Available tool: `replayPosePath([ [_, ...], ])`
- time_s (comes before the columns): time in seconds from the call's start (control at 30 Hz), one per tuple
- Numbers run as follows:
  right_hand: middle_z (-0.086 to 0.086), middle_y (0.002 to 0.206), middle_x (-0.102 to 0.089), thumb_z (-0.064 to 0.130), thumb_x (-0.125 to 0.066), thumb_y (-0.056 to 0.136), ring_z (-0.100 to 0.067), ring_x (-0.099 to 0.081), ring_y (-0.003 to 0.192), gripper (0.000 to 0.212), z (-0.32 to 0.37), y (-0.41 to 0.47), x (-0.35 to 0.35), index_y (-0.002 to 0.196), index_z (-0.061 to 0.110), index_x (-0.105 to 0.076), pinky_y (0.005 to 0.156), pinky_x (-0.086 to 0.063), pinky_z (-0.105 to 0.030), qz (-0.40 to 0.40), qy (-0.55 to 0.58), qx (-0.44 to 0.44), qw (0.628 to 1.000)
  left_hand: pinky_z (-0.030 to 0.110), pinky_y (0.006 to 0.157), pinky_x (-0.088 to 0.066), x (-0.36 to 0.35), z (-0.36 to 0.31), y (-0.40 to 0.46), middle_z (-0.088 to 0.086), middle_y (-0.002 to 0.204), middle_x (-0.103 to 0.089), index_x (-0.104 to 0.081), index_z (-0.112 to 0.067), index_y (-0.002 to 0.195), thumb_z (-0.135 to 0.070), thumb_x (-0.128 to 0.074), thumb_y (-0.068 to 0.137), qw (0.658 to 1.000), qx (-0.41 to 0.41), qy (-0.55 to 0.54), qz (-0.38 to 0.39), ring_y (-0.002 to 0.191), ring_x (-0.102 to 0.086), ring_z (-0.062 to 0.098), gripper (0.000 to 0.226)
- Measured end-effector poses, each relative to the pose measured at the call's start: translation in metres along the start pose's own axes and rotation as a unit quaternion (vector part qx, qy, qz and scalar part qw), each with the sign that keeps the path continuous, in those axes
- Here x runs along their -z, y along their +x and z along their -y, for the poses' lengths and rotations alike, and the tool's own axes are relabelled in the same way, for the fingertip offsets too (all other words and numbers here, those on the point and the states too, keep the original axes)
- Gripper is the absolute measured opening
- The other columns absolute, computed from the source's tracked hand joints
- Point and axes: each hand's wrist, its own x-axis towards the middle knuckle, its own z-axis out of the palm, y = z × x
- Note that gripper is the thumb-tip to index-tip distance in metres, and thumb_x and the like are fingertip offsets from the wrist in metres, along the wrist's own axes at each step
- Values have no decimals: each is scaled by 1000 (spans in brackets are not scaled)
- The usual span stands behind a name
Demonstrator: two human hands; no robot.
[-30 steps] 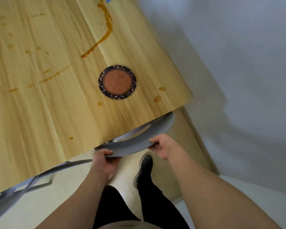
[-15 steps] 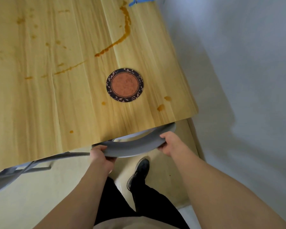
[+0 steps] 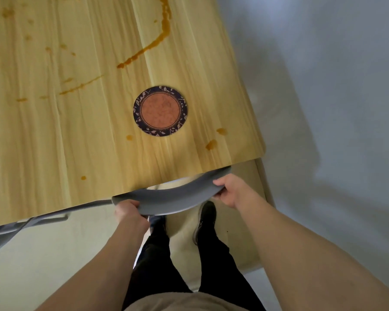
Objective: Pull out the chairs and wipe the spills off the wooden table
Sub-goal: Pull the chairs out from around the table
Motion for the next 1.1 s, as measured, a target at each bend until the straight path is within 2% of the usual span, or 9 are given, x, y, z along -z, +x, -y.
replayPosePath([
  [0.07,-17,121,-56,-9,-44,93,-31,-56,111,31,0,1,5,123,-4,-49,92,-49,-40,17,5,-5,1000,38,76,-51,-3,4,2,2,91,-58,-56,-17,114,6,-40,82,1000,-21,-2,-12,79,-57,24,43],
  [0.23,-16,121,-57,-7,-50,91,-30,-58,109,28,3,1,21,119,0,-51,99,-49,-40,24,31,-1,999,39,92,-53,-14,15,-3,1,106,-58,-53,-22,112,4,-40,82,999,-39,-15,-28,95,-58,28,43],
  [0.37,-16,120,-56,-9,-50,91,-30,-57,109,27,14,5,35,116,1,-50,96,-51,-41,21,42,10,999,38,90,-52,-25,25,-12,2,104,-57,-51,-21,112,5,-39,84,999,-40,-30,-12,97,-57,28,41],
  [0.5,-17,126,-52,-9,-50,91,-30,-55,110,36,17,5,43,125,1,-47,90,-51,-40,21,45,6,999,37,85,-51,-28,34,-19,4,100,-57,-50,-19,112,5,-40,86,998,-38,-39,-8,93,-58,27,37],
  [0.6,-17,126,-52,-9,-49,92,-29,-55,108,39,23,3,49,130,0,-46,97,-49,-41,13,51,9,999,37,83,-51,-34,40,-27,2,88,-56,-54,-15,91,5,-38,87,999,-26,-41,11,80,-58,23,26],
  [0.73,-16,113,-57,-8,-49,93,-28,-57,102,37,35,2,61,129,-1,-47,90,-51,-39,10,46,5,999,41,92,-50,-42,49,-27,3,87,-53,-49,-17,79,4,-41,81,999,-30,-24,17,95,-55,29,23],
  [0.8,-16,109,-59,-7,-50,93,-29,-59,101,35,38,1,63,127,-1,-48,88,-52,-38,15,40,2,999,41,92,-50,-44,51,-23,3,88,-53,-50,-17,80,3,-42,81,999,-35,-17,13,96,-55,29,22],
  [1.0,-16,117,-59,-6,-51,93,-29,-59,110,42,38,2,63,134,2,-44,94,-52,-43,11,19,8,1000,41,95,-52,-41,52,-14,5,98,-53,-51,-15,81,1,-46,80,999,-35,3,-5,96,-53,28,17],
  [1.1,-15,119,-56,-7,-49,92,-28,-57,111,46,37,3,60,136,5,-42,97,-50,-45,-5,4,22,1000,46,98,-51,-39,50,-11,9,110,-56,-55,-13,89,4,-45,80,999,-36,9,3,102,-57,31,21],
])
